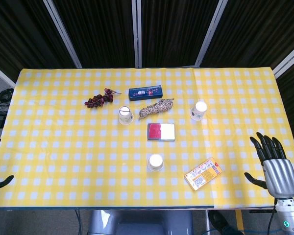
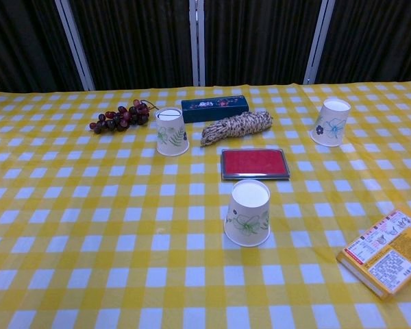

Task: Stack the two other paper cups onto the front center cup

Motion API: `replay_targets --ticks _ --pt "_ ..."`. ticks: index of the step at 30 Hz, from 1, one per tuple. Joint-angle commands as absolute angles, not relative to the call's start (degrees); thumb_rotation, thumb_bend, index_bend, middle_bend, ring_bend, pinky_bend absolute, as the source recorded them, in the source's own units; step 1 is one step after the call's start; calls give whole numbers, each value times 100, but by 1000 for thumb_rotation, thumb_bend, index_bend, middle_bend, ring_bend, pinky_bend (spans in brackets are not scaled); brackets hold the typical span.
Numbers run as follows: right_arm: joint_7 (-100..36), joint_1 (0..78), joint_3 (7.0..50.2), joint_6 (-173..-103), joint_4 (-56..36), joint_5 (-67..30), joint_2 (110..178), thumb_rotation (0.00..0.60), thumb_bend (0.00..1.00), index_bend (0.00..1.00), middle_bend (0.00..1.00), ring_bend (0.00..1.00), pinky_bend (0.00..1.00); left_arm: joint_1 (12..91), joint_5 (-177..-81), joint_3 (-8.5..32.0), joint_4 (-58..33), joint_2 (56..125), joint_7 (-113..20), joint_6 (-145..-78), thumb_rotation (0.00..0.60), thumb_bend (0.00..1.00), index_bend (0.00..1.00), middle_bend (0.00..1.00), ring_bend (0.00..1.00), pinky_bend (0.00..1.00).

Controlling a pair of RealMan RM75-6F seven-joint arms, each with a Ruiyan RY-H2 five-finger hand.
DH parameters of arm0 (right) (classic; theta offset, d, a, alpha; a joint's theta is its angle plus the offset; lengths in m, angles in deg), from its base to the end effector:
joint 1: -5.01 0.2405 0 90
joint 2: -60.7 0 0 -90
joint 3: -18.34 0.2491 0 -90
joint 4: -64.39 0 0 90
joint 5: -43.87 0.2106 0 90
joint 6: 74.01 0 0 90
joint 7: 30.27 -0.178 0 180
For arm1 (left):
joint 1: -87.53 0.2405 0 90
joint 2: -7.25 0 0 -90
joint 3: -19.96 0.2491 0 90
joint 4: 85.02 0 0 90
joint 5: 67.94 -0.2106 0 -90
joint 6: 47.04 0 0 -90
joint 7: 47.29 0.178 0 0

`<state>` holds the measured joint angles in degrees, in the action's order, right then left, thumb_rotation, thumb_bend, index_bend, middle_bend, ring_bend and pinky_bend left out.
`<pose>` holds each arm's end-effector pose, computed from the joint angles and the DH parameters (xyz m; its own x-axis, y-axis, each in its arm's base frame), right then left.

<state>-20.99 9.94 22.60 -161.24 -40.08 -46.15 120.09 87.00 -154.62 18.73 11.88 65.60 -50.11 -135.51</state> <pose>-0.2507 -0.2154 0.1686 0.4255 0.0632 0.9028 -0.8982 -0.0924 0.4298 -0.3078 0.1851 0.1832 0.3722 -0.0008 0.9282 0.9272 0.0469 -0.3717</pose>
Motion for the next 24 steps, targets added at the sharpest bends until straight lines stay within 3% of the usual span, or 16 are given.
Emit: replay_targets --ticks 1,8,11,13,19,24 --pt "-2081 1010 2273 -16087 -3978 -4567 12037 600 0 81 10 0 29 8692 -15438 1878 1176 6573 -4990 -13516 600 0 0 0 0 0" --pt "-2140 1284 2422 -15653 -3800 -4272 12182 600 0 80 0 0 25 8660 -15382 1862 1153 6615 -4935 -13448 600 0 0 0 0 0" --pt "-2378 1690 2651 -15137 -3431 -4030 12360 600 0 94 0 0 25 8624 -15315 1826 1150 6648 -4899 -13393 600 0 0 0 0 0" --pt "-2910 2375 2982 -14142 -2805 -3623 12574 600 0 106 8 0 28 8529 -15218 1790 1103 6700 -4803 -13220 600 0 0 0 0 0" --pt "-3513 3588 3420 -12519 -1219 -3028 13203 600 56 160 98 24 121 8372 -14848 1661 987 6816 -4640 -12904 600 0 0 0 0 0" --pt "-3639 4261 3548 -11725 -169 -2708 13778 600 106 180 181 113 226 8257 -14547 1564 911 6907 -4497 -12680 600 0 0 0 0 0"
